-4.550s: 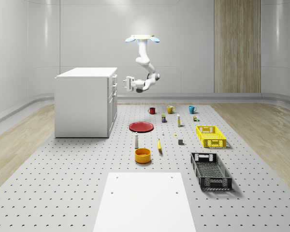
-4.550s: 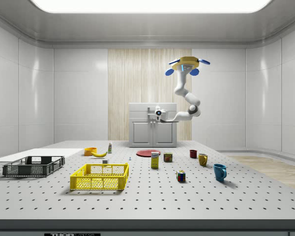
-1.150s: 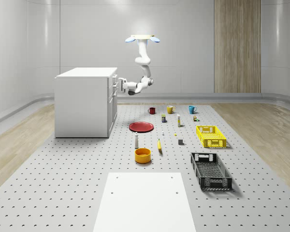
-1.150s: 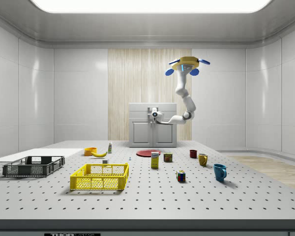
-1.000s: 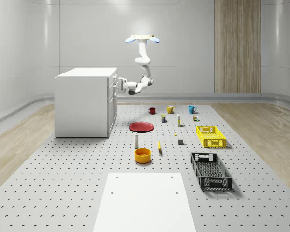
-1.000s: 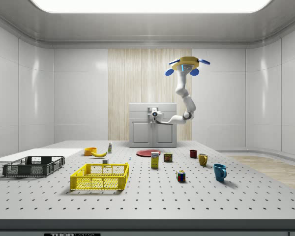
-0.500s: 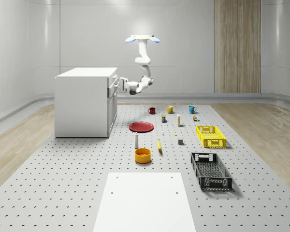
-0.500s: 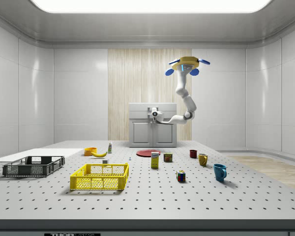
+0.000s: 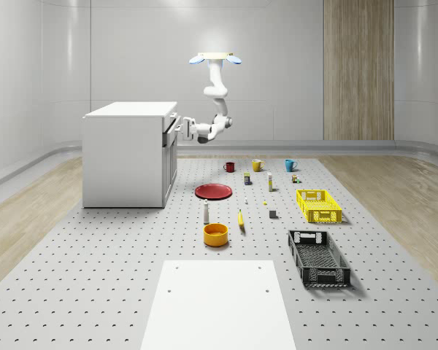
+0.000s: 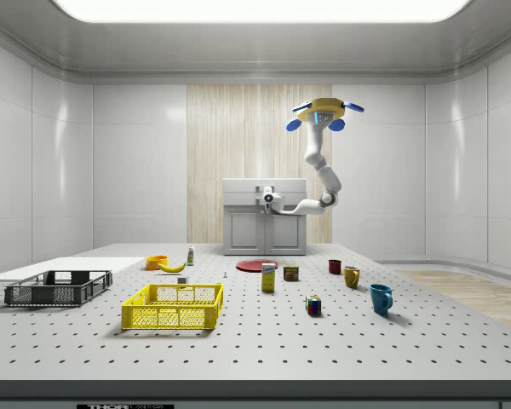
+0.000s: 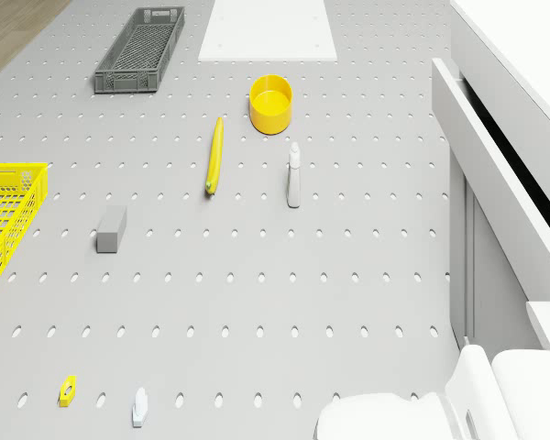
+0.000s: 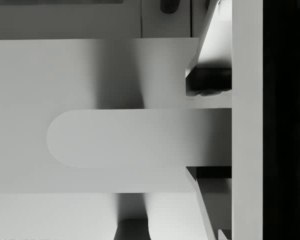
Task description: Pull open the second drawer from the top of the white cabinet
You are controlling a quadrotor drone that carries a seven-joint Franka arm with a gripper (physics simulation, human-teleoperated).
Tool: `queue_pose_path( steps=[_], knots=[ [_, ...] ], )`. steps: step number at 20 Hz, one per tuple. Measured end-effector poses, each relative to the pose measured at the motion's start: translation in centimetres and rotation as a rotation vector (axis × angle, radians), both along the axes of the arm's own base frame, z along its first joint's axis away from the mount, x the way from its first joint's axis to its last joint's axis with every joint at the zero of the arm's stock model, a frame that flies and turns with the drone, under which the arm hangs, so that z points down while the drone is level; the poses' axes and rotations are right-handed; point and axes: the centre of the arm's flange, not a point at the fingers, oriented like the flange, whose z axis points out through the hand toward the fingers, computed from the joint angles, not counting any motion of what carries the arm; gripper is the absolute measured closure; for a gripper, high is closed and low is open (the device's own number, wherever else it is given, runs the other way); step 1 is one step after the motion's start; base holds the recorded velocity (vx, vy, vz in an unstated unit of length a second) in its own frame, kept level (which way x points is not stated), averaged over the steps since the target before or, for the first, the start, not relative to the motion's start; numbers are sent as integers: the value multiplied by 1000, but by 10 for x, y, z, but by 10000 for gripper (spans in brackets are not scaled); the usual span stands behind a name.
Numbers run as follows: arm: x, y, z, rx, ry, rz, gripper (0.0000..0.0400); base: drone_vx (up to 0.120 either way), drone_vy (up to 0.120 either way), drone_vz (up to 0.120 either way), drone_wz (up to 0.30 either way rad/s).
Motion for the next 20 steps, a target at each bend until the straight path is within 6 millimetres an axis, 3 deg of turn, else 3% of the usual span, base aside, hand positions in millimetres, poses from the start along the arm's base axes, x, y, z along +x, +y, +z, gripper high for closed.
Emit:
queue_pose_path(
  steps=[4, 5, 7, 8, 12, 15, 20],
  knots=[
    [1, -10, -5, 11, -35, -1, 268, 0, 0, 0, 0],
    [-1, -14, 2, -2, 7, 0, 212, 0, 0, 0, 0],
    [0, -20, 1, -6, -27, -1, 232, 0, 0, 0, 0],
    [-2, -23, 5, -12, -2, -1, 195, 0, 0, 0, 0],
    [1, -33, -3, 8, -36, -1, 258, 0, 0, 0, 0],
    [3, -42, -11, 14, -52, -1, 258, 0, 0, 0, 0],
    [1, -57, -5, 15, -17, -1, 273, 0, 0, 0, 0]
  ],
)
